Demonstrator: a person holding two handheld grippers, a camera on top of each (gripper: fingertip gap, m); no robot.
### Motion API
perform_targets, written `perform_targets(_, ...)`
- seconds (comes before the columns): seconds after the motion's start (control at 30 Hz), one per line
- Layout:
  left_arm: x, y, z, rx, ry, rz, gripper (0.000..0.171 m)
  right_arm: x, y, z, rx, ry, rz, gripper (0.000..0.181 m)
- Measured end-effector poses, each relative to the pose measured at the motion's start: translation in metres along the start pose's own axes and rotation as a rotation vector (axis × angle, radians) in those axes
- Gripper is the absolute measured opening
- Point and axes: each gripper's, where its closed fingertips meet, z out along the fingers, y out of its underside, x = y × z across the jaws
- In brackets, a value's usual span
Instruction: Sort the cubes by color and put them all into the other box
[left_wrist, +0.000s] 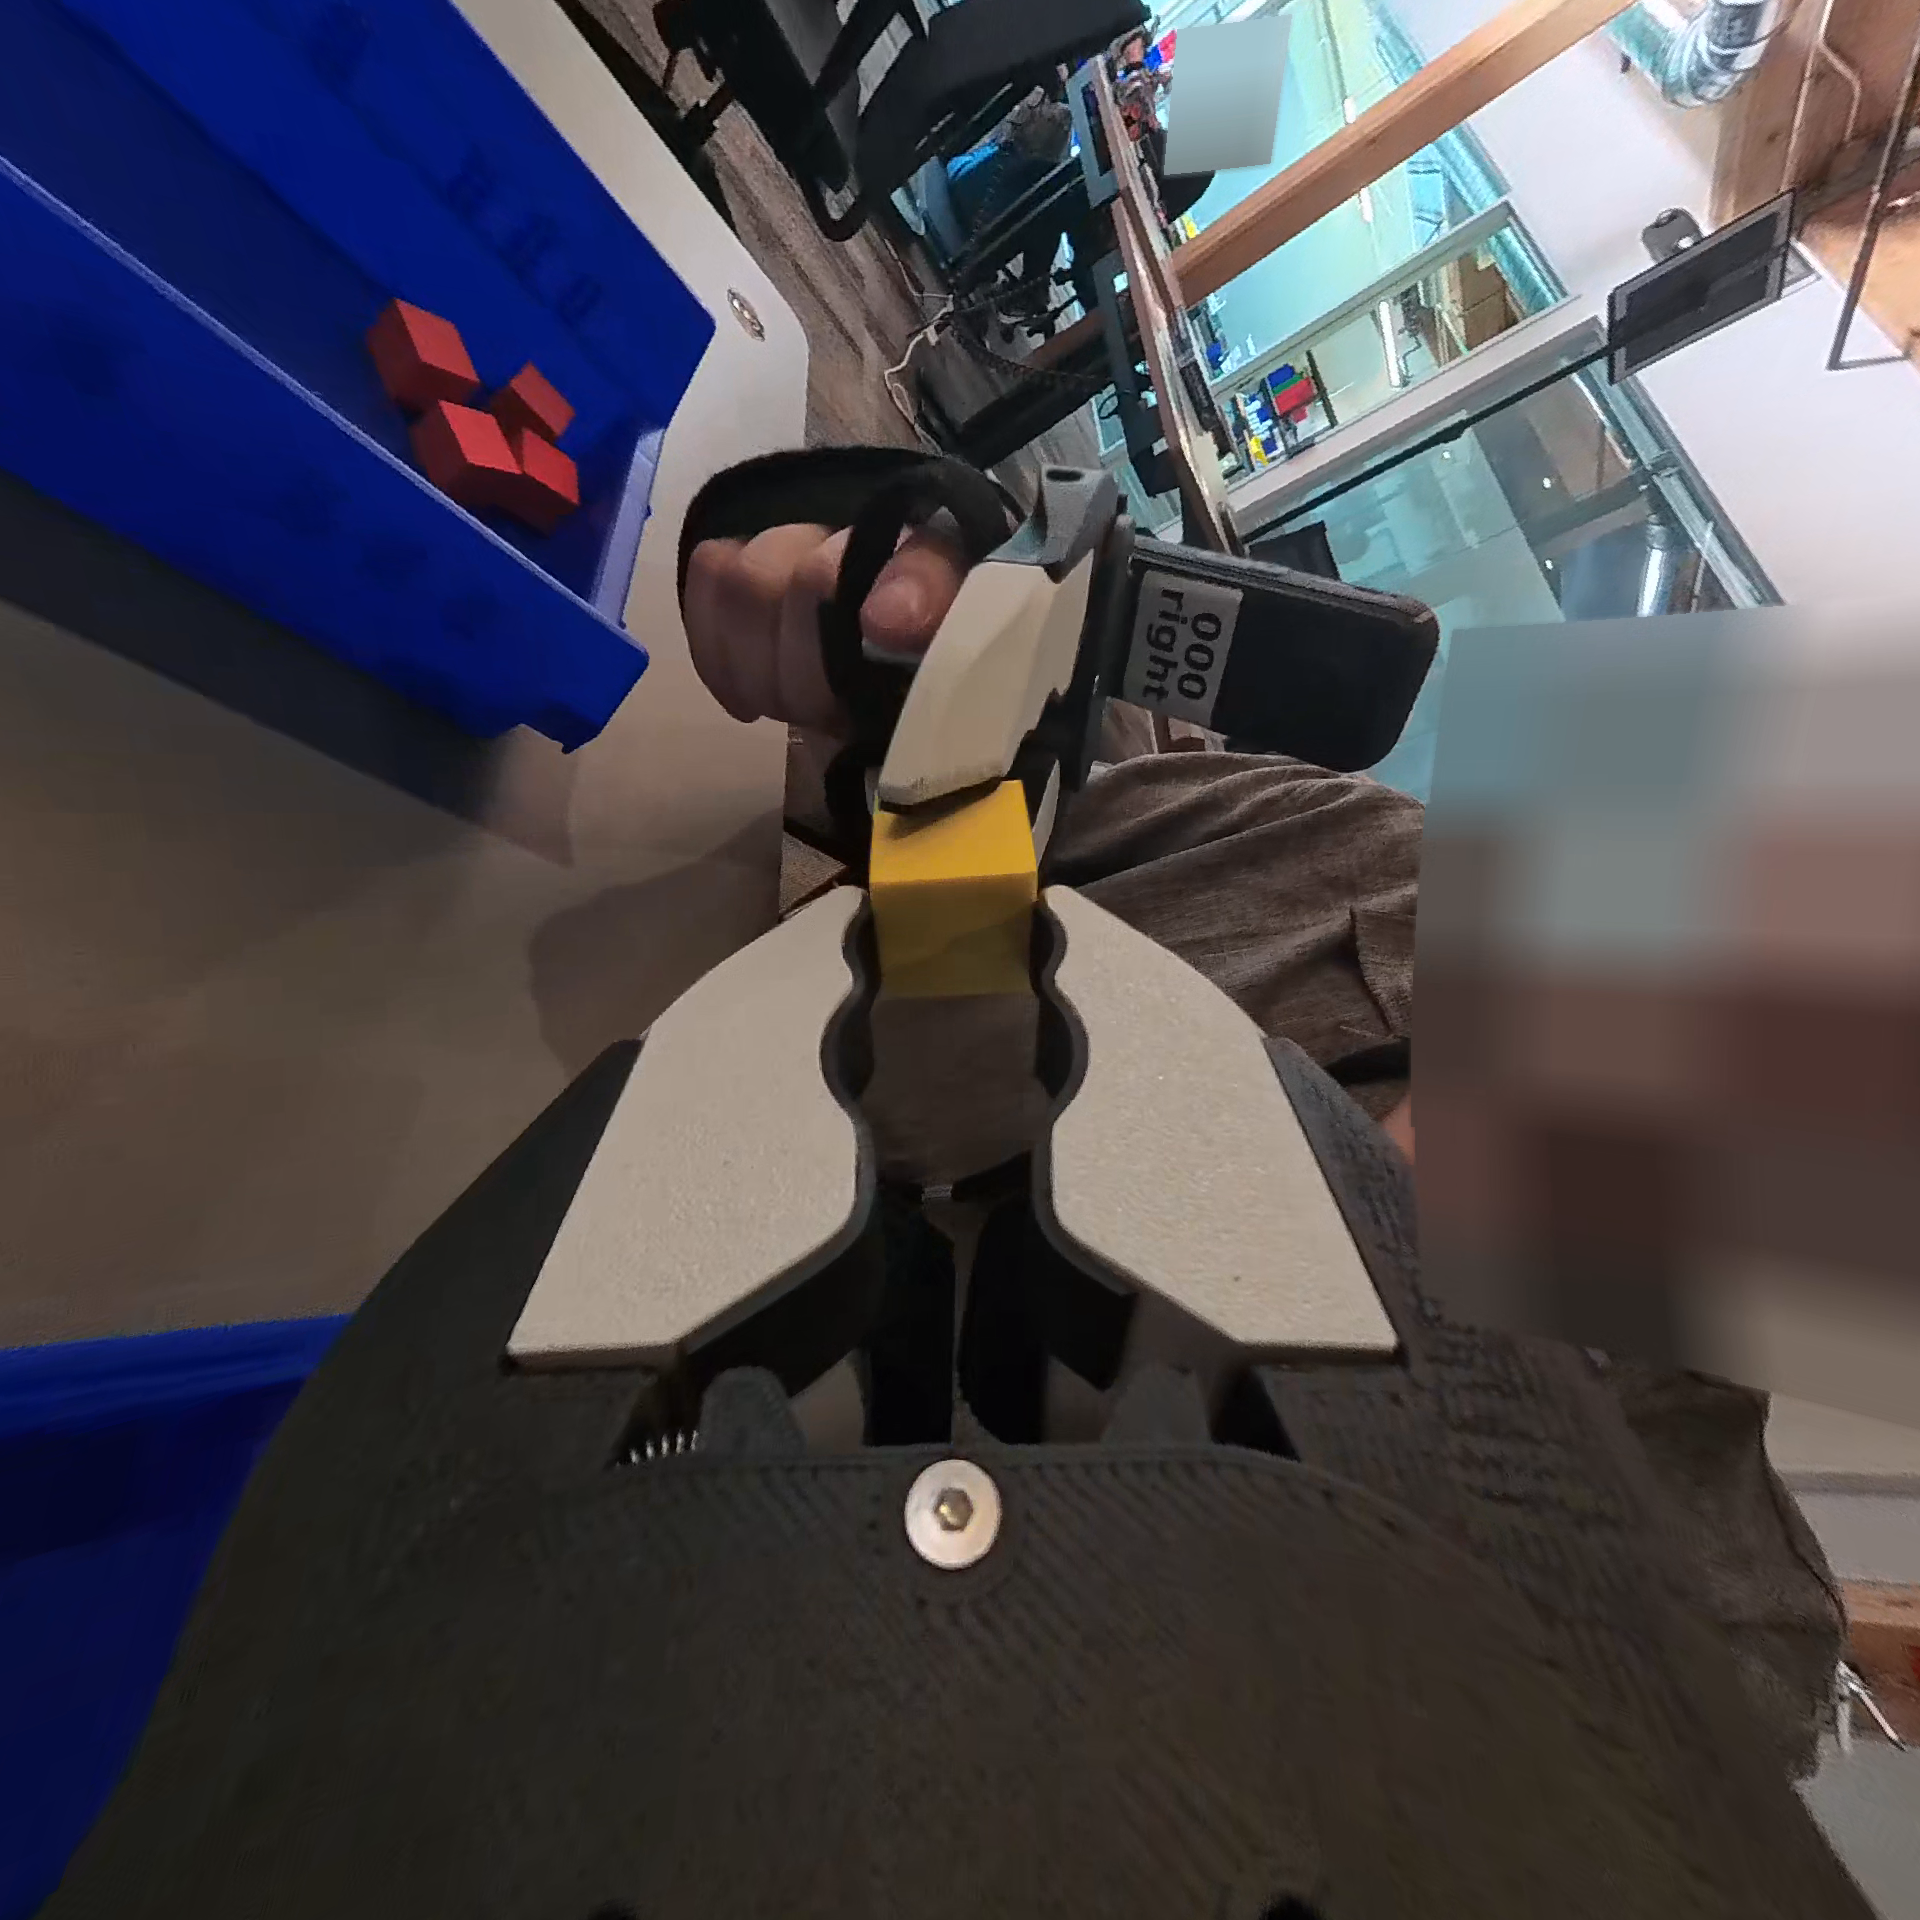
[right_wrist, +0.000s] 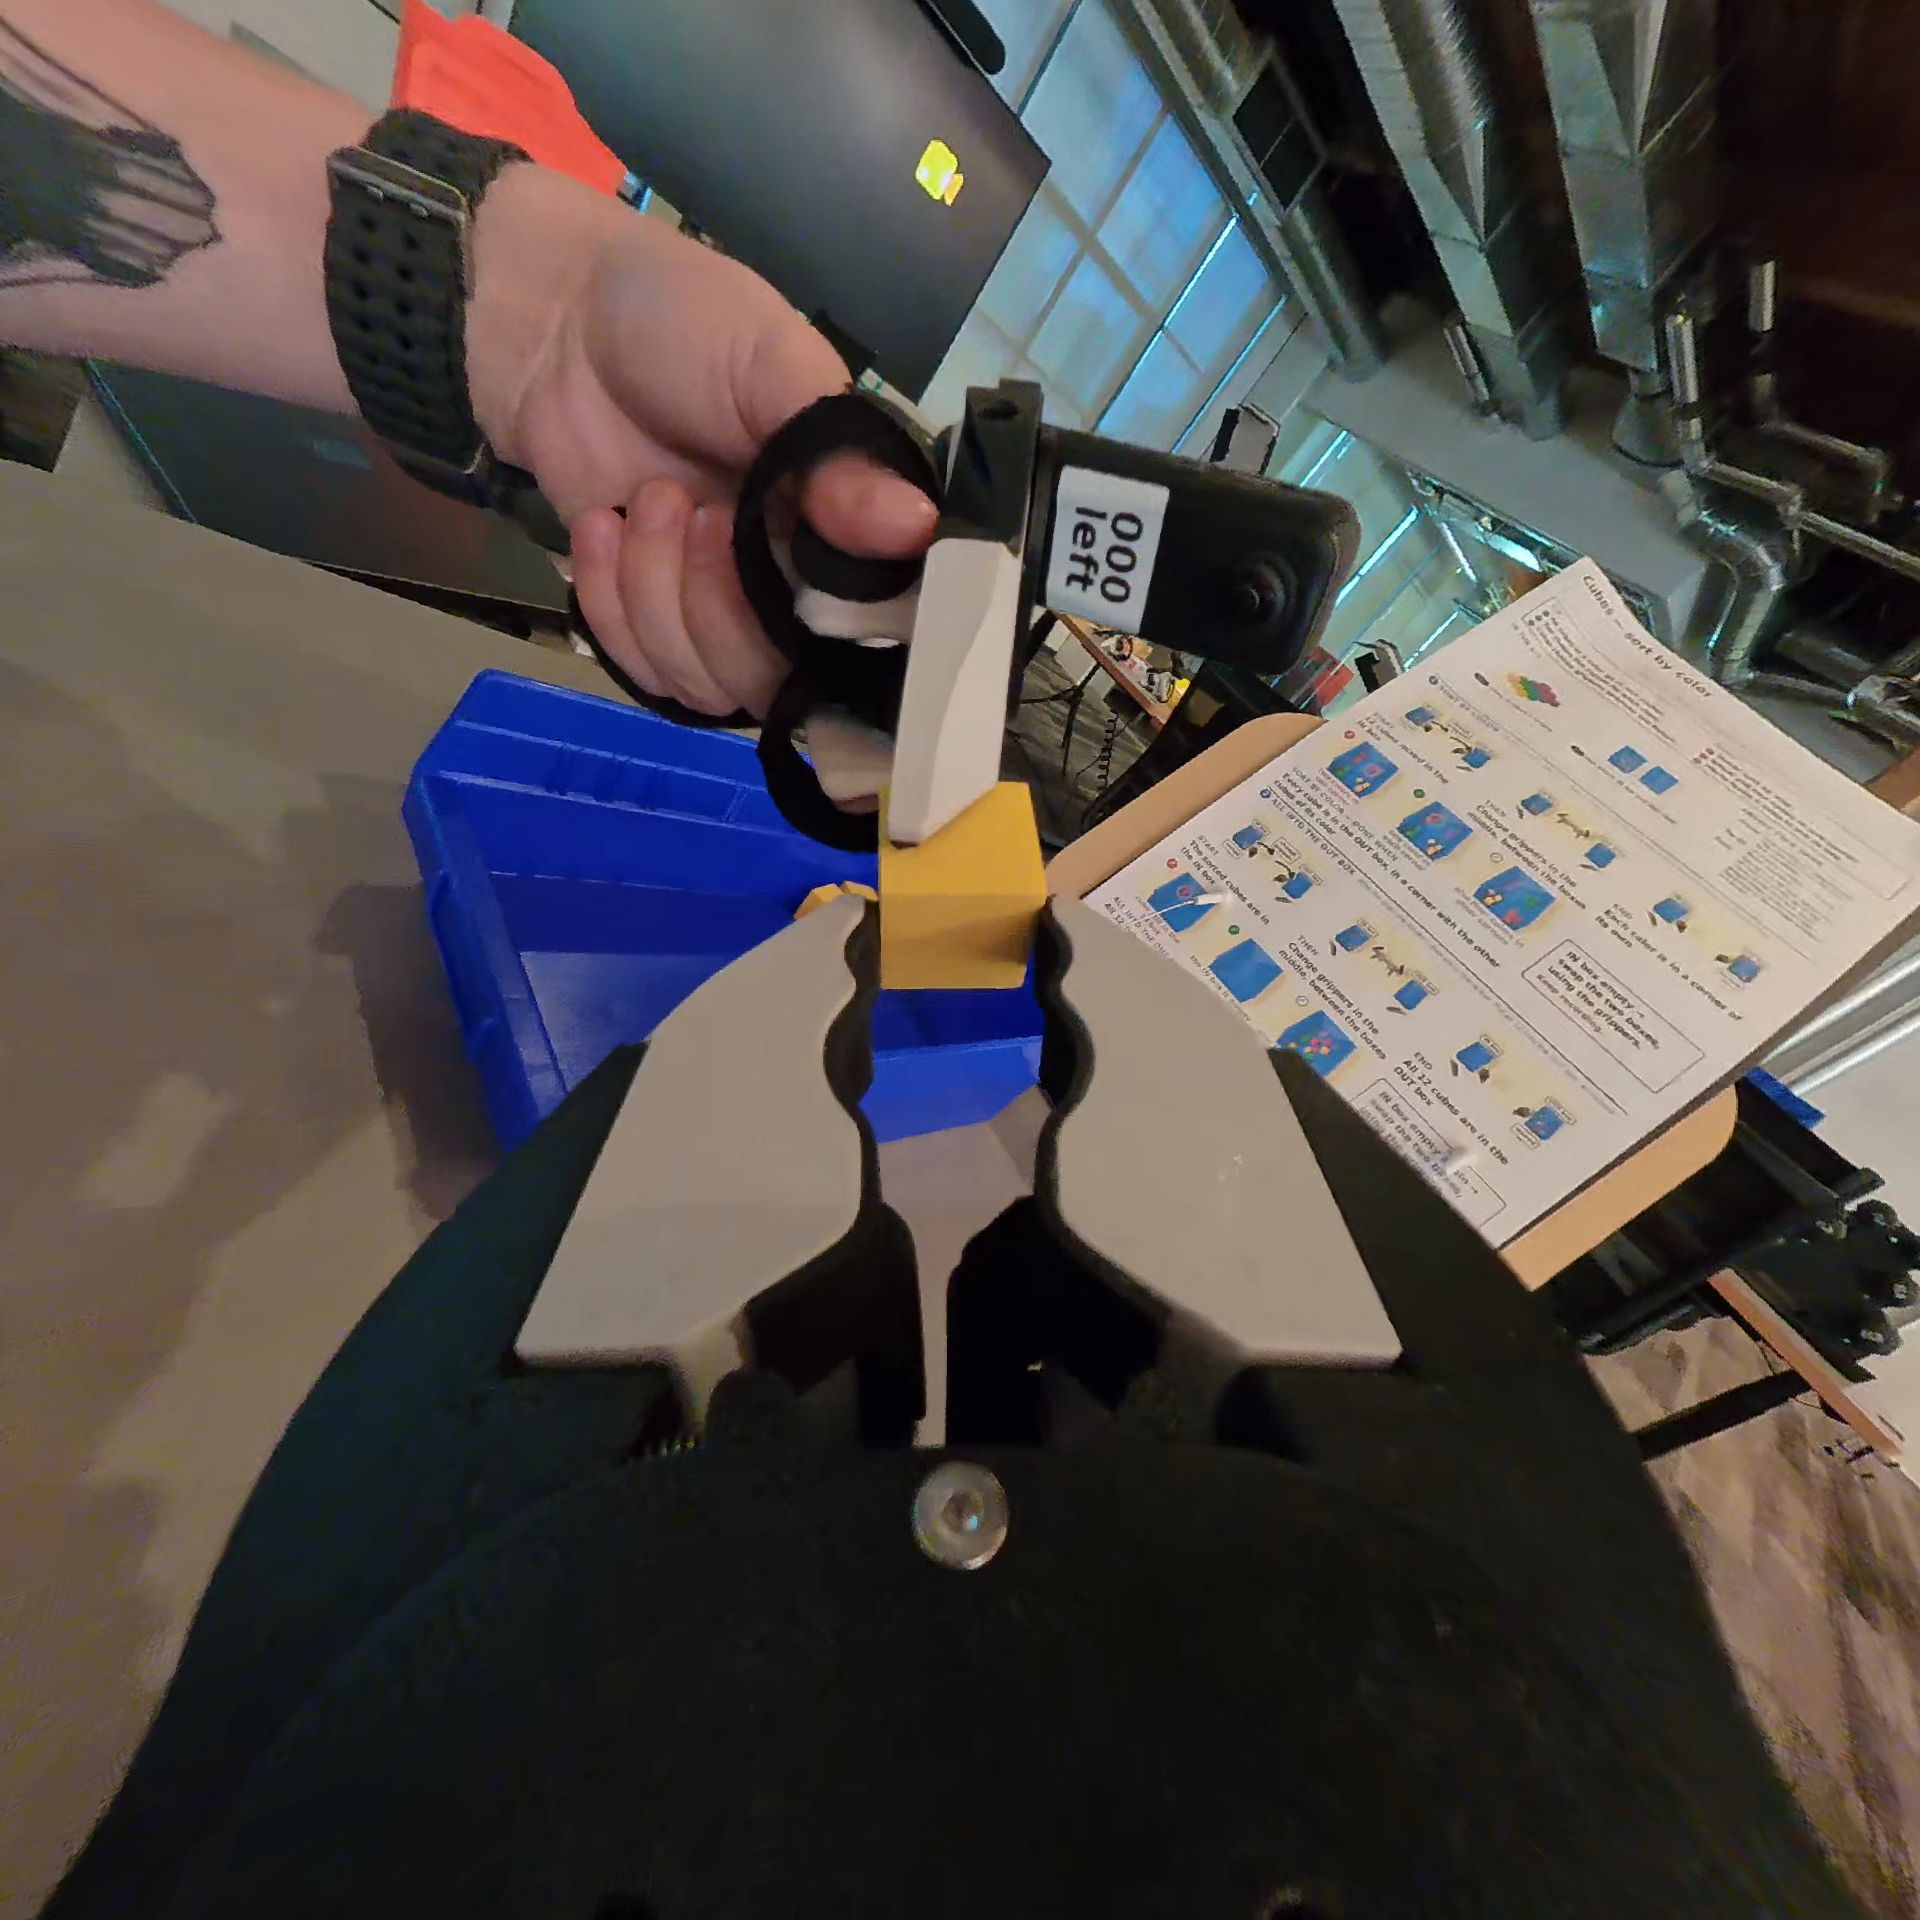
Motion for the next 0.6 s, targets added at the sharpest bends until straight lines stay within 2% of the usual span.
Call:
perform_targets(0.17, 0.004, -0.007, 0.006, 0.031, 0.031, 0.002, 0.029, 0.003, 0.0, -0.008, -0.001, 0.002, 0.01, 0.027)
perform_targets(0.23, 0.004, -0.017, 0.006, 0.09, 0.023, 0.018, 0.054, 0.006, -0.002, -0.012, -0.005, 0.003, 0.016, 0.027)
perform_targets(0.33, 0.003, -0.031, -0.001, 0.183, -0.048, 0.091, 0.069, 0.025, 0.004, -0.028, -0.074, 0.028, 0.012, 0.027)
perform_targets(0.43, 0.003, -0.035, -0.011, 0.235, -0.185, 0.207, 0.069, 0.068, 0.037, -0.055, -0.306, 0.059, 0.067, 0.027)
perform_targets(0.6, 0.01, -0.022, -0.016, 0.265, -0.327, 0.341, 0.067, 0.133, 0.134, -0.108, -0.874, 0.022, 0.185, 0.027)
